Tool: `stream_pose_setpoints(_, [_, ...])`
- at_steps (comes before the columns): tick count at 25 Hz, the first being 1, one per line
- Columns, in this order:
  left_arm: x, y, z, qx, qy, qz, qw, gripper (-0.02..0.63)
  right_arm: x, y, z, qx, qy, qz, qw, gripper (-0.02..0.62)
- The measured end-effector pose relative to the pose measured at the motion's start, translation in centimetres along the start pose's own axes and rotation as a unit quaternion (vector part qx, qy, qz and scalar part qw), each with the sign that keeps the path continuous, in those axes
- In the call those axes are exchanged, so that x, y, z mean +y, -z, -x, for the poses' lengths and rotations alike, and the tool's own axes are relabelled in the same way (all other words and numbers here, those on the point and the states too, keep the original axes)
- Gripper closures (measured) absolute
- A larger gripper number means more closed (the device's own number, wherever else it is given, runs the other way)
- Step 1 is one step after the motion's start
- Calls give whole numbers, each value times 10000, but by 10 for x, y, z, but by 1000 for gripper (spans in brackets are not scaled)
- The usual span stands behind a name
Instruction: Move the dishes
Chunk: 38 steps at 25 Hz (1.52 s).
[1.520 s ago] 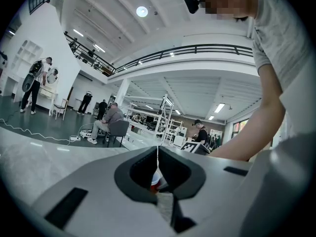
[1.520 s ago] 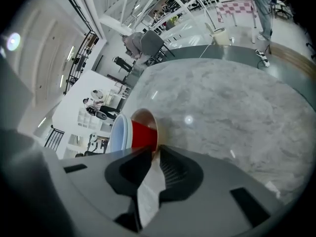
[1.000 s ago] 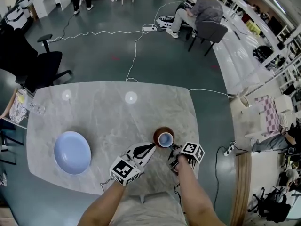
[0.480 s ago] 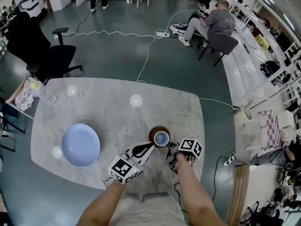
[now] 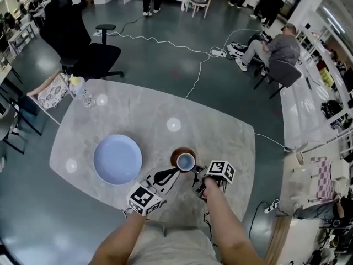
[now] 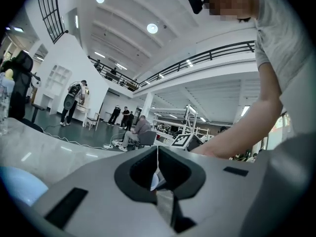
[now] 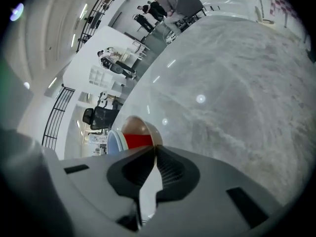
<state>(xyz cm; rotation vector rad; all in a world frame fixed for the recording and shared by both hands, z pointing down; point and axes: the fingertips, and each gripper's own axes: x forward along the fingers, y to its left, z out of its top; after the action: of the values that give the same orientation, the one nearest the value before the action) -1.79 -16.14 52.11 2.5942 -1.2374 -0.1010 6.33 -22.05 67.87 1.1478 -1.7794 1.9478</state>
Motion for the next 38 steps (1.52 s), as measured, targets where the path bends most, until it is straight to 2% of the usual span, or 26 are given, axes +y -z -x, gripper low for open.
stream_pose_setpoints(7, [36, -8, 66, -150, -559, -62, 9983, 584, 58, 51, -50, 514, -137, 376, 9979, 565])
stream_pose_setpoints(17, [76, -14, 160, -280, -1198, -53, 9924, 584, 117, 123, -113, 1001, -198, 704, 9923, 565])
stream_pose_setpoints(24, [107, -13, 204, -292, -1470, -16, 9887, 584, 136, 161, -156, 1269, -59, 785, 9888, 565])
stream_pose_setpoints(38, [134, -8, 247, -277, -1716, 54, 9848, 584, 149, 191, -198, 1460, 93, 779, 9862, 565])
